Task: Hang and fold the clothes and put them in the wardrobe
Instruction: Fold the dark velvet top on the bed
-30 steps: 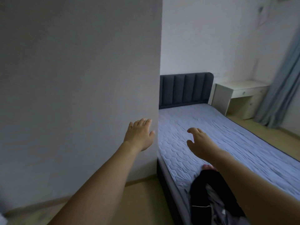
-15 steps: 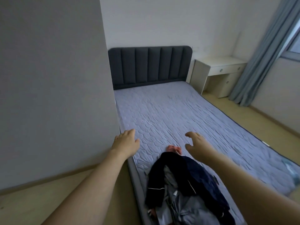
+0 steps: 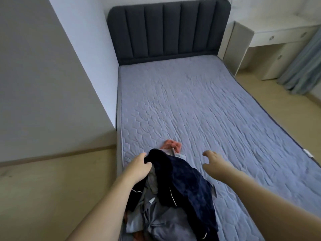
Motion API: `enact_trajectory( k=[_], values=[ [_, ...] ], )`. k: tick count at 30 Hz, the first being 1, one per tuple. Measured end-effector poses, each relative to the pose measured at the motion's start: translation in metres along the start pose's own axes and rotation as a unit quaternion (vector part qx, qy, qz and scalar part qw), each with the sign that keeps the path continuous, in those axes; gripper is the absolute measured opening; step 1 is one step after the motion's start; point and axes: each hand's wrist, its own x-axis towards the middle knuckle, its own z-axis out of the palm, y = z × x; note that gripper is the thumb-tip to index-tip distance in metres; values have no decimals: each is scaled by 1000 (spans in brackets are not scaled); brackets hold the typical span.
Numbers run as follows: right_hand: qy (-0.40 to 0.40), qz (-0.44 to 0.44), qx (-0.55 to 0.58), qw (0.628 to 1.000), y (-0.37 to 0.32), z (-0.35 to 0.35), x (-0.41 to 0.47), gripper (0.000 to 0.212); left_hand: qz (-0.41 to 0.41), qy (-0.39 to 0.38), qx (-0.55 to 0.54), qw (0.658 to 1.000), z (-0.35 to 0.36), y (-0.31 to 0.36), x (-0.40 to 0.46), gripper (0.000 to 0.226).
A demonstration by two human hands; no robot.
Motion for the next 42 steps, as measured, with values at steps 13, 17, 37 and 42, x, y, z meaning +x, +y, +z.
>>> enact_trajectory(
  k=[13,17,37,42],
  values=[
    [-184,-33,-24,982,185,190,153,65,-222,46,-297,928,281,-5,154,25],
    [-239,-38,2,970,203,190,140,92,-202,102,-482,846,261,49,136,6],
    [165,-194,318,913,86,-213,-82,16,258,403,-20,878,-22,421,-219,35],
    [302,-213,305,878,127,-316,-116,11,109,559,258,780,-17,437,-243,24]
  ],
)
